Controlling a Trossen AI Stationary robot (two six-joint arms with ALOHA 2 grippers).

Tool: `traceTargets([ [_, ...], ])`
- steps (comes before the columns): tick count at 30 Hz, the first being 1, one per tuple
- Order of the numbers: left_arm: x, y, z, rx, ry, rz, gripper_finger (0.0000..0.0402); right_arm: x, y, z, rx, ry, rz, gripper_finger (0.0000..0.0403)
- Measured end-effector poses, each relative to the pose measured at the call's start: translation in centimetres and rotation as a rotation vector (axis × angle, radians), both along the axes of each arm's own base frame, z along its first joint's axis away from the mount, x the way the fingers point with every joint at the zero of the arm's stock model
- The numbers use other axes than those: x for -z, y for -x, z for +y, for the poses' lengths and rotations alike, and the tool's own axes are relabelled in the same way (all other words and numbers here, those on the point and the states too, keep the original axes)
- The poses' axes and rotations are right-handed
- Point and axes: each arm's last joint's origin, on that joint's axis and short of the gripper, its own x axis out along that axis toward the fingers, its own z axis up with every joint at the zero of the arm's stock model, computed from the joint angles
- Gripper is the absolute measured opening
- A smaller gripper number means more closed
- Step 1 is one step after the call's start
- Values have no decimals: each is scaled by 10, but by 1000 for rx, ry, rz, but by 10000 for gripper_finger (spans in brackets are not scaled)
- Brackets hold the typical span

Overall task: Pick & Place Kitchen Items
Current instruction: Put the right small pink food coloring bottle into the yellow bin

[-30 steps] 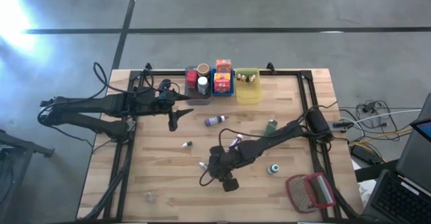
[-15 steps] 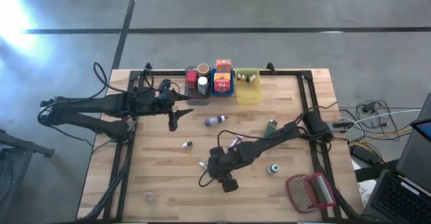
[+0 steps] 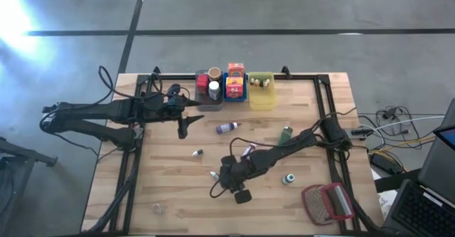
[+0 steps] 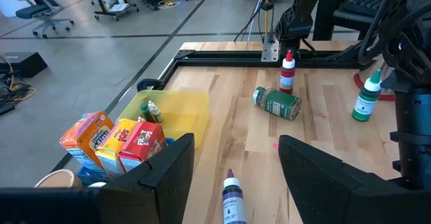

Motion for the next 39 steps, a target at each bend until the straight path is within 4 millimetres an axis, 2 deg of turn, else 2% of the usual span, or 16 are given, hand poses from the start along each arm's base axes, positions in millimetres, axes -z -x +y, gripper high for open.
traceTargets([
  [6,0,0,0,0,0,0,223,0,0,0,0,0,-1,68],
  [15,0,0,0,0,0,0,223,-1,0,0,7,-4,2,86],
  [22,0,0,0,0,0,0,223,-1,0,0,9,-5,2,67],
  [26,0,0,0,0,0,0,223,-2,1,0,0,-19,5,72],
  [30,0,0,0,0,0,0,223,-15,5,-2,-8,-34,5,86],
  [34,0,0,0,0,0,0,223,-34,12,-13,8,-4,18,79],
  [39,0,0,0,0,0,3,223,-71,23,-35,45,40,-33,62],
])
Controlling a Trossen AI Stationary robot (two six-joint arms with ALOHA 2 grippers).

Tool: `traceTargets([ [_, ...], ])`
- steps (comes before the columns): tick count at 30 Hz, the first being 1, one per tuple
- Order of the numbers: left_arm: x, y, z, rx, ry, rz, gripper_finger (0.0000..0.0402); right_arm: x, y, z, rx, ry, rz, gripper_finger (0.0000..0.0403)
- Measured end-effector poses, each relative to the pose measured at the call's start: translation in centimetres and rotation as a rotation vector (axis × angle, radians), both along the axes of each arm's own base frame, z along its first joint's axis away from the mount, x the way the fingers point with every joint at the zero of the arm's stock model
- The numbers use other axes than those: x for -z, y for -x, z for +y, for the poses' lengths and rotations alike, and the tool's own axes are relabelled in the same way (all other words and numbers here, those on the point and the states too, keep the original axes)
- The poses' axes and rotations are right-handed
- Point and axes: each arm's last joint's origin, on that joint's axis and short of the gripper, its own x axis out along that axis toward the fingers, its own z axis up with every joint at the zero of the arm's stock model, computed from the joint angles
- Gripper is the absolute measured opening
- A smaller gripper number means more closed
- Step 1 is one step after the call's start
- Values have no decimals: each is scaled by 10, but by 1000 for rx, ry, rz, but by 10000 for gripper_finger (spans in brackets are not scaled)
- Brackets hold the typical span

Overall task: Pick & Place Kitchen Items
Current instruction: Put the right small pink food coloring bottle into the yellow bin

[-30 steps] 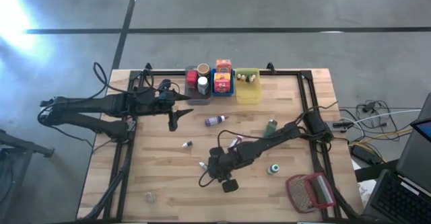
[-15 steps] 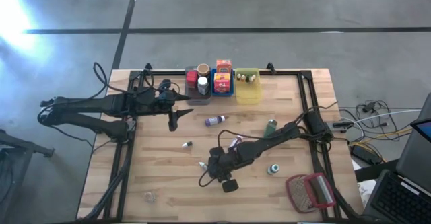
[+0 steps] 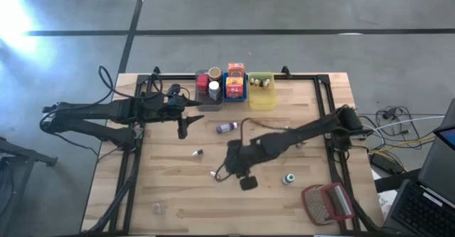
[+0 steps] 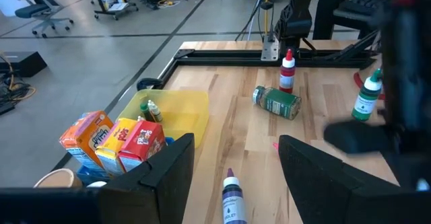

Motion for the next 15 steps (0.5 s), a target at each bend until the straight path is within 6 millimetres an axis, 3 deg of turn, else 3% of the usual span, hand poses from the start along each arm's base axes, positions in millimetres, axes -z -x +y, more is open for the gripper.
traceTargets([
  [7,0,0,0,0,0,4,223,-41,35,-49,172,94,-20,81],
  [15,1,0,0,0,1,12,223,-57,94,-130,448,78,-74,64],
])
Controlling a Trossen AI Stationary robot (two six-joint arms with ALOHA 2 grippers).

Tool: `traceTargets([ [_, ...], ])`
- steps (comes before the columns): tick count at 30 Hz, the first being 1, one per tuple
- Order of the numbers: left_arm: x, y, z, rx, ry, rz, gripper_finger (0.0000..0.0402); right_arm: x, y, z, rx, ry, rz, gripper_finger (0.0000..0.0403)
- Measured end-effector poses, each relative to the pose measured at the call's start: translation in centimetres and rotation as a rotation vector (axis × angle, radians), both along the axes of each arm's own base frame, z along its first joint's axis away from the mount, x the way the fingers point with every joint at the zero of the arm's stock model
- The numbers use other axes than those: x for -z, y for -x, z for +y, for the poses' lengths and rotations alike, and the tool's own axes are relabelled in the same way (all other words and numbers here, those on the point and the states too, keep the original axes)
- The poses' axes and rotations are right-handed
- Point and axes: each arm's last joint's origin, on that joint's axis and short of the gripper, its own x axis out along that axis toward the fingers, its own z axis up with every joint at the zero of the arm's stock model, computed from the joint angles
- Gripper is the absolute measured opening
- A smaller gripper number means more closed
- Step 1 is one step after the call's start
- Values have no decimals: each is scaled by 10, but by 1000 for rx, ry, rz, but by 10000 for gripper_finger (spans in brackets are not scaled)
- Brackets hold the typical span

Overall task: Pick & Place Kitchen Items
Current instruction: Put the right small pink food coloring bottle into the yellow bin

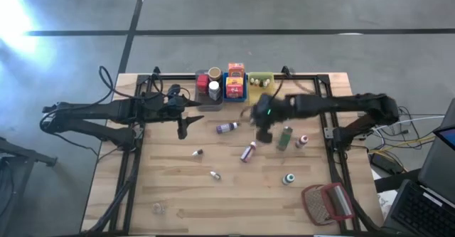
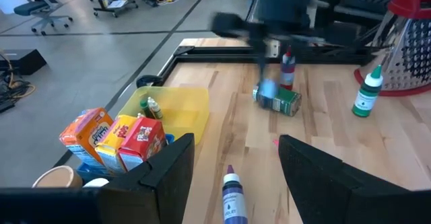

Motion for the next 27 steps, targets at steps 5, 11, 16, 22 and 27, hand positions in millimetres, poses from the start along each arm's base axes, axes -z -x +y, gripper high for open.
traceTargets([
  [5,0,0,0,0,0,-1,223,-1,28,-63,237,8,-91,70],
  [11,0,0,0,0,0,-1,223,9,49,-124,483,4,-131,72],
  [16,0,0,0,0,0,-1,223,23,44,-149,498,-23,-133,66],
  [22,0,0,0,0,0,-1,223,36,20,-166,483,-20,-108,77],
  [27,0,0,0,0,0,-1,223,53,7,-175,495,-19,-60,67],
])
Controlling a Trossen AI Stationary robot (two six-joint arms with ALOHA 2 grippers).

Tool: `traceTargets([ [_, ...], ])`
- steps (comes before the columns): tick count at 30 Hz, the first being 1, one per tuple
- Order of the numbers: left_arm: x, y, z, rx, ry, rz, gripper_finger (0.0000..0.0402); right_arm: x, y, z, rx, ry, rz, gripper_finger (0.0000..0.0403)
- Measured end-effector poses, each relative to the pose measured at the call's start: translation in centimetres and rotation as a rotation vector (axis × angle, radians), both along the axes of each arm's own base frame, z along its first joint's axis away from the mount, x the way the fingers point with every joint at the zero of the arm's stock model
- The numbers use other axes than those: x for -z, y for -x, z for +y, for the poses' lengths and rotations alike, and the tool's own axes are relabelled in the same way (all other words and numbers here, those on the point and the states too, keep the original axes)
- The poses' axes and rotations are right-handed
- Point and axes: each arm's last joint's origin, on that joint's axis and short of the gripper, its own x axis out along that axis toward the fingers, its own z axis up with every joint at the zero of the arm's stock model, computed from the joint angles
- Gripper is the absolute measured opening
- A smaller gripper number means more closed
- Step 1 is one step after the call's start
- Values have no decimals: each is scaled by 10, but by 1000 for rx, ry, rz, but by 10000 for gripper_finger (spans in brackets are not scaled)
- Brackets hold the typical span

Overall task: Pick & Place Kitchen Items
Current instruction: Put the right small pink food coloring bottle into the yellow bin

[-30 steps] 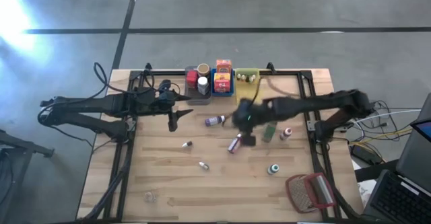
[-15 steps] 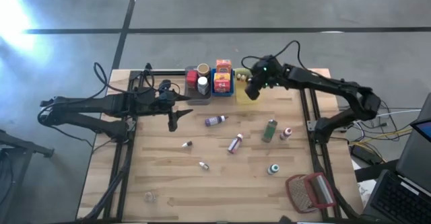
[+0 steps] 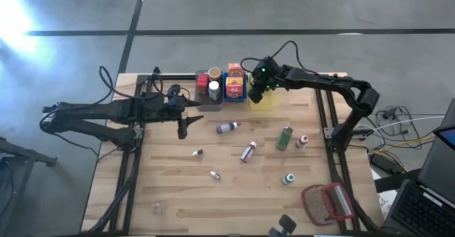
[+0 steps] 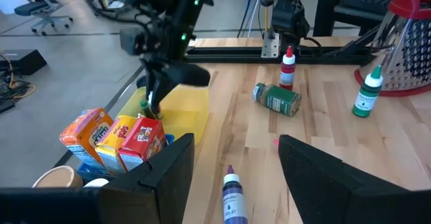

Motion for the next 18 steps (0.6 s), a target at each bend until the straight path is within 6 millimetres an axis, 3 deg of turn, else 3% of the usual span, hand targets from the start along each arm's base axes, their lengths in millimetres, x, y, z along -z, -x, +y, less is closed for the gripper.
traceTargets([
  [9,0,0,0,0,0,1,223,25,-2,-12,76,28,89,81],
  [18,0,0,0,0,0,0,223,31,-4,-19,179,-15,31,65],
])
